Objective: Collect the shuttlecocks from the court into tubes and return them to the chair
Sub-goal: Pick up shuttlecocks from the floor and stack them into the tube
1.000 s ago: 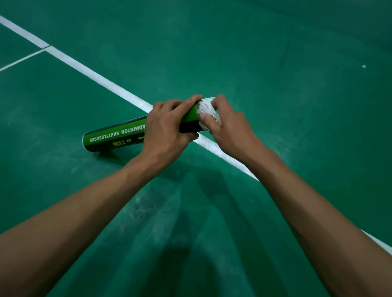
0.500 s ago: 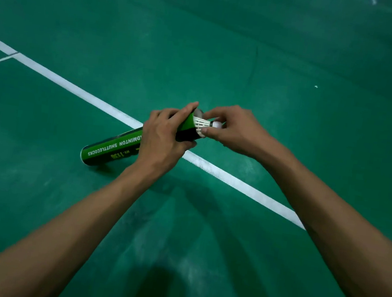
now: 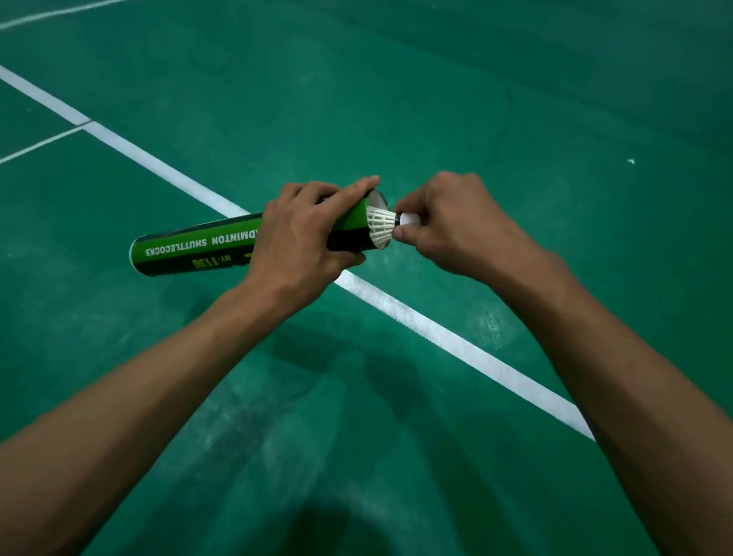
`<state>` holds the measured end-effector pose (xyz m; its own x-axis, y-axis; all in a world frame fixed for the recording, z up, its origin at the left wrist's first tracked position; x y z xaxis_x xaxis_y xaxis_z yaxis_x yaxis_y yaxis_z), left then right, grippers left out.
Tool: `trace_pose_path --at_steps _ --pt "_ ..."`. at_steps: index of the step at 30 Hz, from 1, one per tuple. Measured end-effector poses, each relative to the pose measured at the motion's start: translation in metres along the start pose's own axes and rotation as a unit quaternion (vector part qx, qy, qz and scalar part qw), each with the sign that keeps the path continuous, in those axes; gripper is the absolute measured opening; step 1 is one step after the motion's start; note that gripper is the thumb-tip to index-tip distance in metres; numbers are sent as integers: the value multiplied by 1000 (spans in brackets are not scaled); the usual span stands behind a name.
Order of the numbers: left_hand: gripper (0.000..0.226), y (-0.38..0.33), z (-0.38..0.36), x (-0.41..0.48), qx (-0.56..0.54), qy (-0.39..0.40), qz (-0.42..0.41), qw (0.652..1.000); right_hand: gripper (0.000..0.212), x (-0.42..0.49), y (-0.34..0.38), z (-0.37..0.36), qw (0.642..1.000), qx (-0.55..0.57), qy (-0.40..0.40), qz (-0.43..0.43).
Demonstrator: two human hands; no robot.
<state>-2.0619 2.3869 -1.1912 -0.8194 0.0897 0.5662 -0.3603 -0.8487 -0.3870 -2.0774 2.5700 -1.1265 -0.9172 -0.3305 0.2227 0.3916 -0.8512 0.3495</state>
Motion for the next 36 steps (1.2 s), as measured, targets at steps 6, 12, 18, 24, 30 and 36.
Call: trace_pose_path --at_steps 6,12,18,24,30,36 --pt "95 3 -7 -2 -35 26 27 999 13 3 10 -2 994 -80 43 63" --pt "97 7 -25 -9 -108 85 50 989 27 -11 0 -1 993 -61 67 78" --pt "95 -3 -24 0 -115 82 10 990 33 -17 -6 -2 995 -18 64 75" --pt "97 -6 -17 2 -105 93 -15 990 34 -16 -14 -4 994 17 95 49" --pt "96 2 -12 0 -101 91 9 991 32 -9 -17 24 998 24 34 47" --pt "96 -6 -12 -2 -108 91 -13 990 20 -24 2 -15 996 14 83 36"
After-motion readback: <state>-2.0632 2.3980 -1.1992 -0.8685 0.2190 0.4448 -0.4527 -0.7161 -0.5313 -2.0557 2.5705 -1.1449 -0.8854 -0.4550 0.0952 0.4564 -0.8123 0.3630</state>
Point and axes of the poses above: each hand's wrist, its own x-axis towards the middle knuckle, its own z-axis out of the back of the hand, y = z × x, the point moved 3 cm from there along x, towards the middle knuckle, and after that the axes turned 8 degrees about -y, right-handed, at the moved point
